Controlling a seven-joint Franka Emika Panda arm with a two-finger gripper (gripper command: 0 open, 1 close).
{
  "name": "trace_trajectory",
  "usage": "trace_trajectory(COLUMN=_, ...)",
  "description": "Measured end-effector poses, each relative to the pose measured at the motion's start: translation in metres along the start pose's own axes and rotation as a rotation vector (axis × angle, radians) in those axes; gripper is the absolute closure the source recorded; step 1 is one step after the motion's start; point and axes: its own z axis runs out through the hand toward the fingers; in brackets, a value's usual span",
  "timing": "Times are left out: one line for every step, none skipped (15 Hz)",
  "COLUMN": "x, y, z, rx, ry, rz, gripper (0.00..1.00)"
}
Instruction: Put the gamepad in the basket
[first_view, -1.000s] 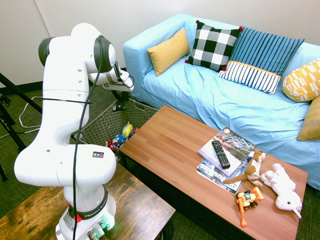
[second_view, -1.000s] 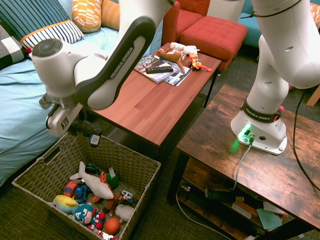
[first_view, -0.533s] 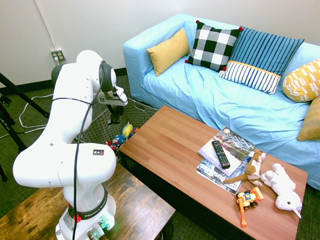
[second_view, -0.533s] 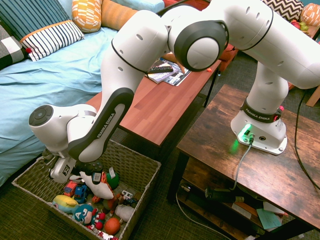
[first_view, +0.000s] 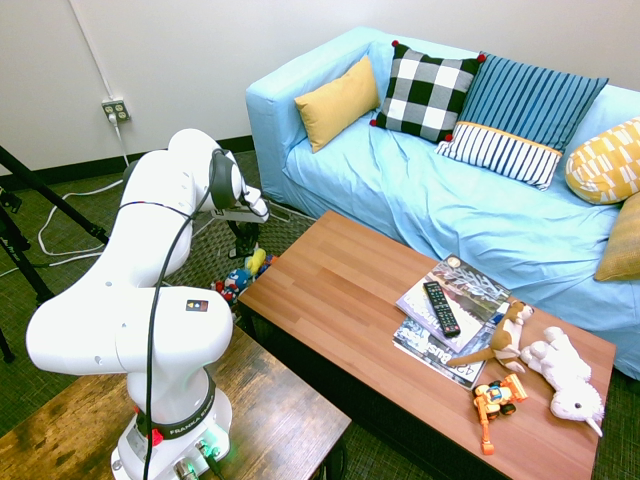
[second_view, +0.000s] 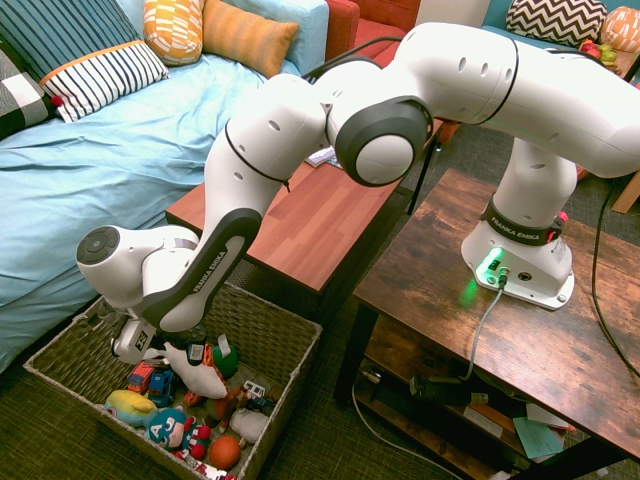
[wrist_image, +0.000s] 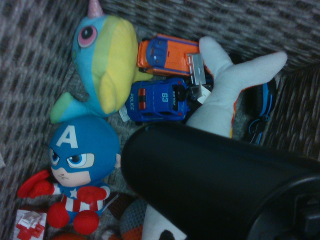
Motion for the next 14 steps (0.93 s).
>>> trace_trajectory(x=0.000, y=0.001, z=0.009, rx=0.000, ry=-0.009, rz=0.005, gripper=0.00)
trace_trajectory(x=0.001, y=0.000, z=0.015, rx=0.002, ry=-0.019, rz=0.012, gripper=0.00)
trace_trajectory(x=0.003, y=-0.001, z=0.016, rx=0.008, ry=-0.021, rz=0.014, gripper=0.00)
trace_trajectory(x=0.004, y=-0.001, z=0.015, rx=0.011, ry=-0.022, rz=0.016, gripper=0.00)
trace_trajectory(x=0.005, y=-0.002, z=0.014, rx=0.015, ry=-0.025, rz=0.018, gripper=0.00)
trace_trajectory(x=0.005, y=-0.003, z=0.013, rx=0.019, ry=-0.031, rz=0.017, gripper=0.00)
trace_trajectory(x=0.005, y=-0.003, z=0.013, rx=0.021, ry=-0.035, rz=0.016, gripper=0.00)
trace_trajectory(x=0.005, y=-0.003, z=0.013, rx=0.022, ry=-0.039, rz=0.016, gripper=0.00)
trace_trajectory(x=0.005, y=-0.003, z=0.013, rx=0.020, ry=-0.042, rz=0.015, gripper=0.00)
trace_trajectory(x=0.005, y=-0.002, z=0.013, rx=0.016, ry=-0.043, rz=0.015, gripper=0.00)
trace_trajectory(x=0.005, y=-0.002, z=0.012, rx=0.011, ry=-0.045, rz=0.014, gripper=0.00)
trace_trajectory(x=0.006, y=-0.003, z=0.008, rx=0.008, ry=-0.045, rz=0.015, gripper=0.00)
trace_trajectory(x=0.008, y=-0.004, z=0.001, rx=0.005, ry=-0.043, rz=0.021, gripper=0.00)
trace_trajectory(x=0.013, y=-0.004, z=-0.010, rx=0.005, ry=-0.036, rz=0.032, gripper=0.00)
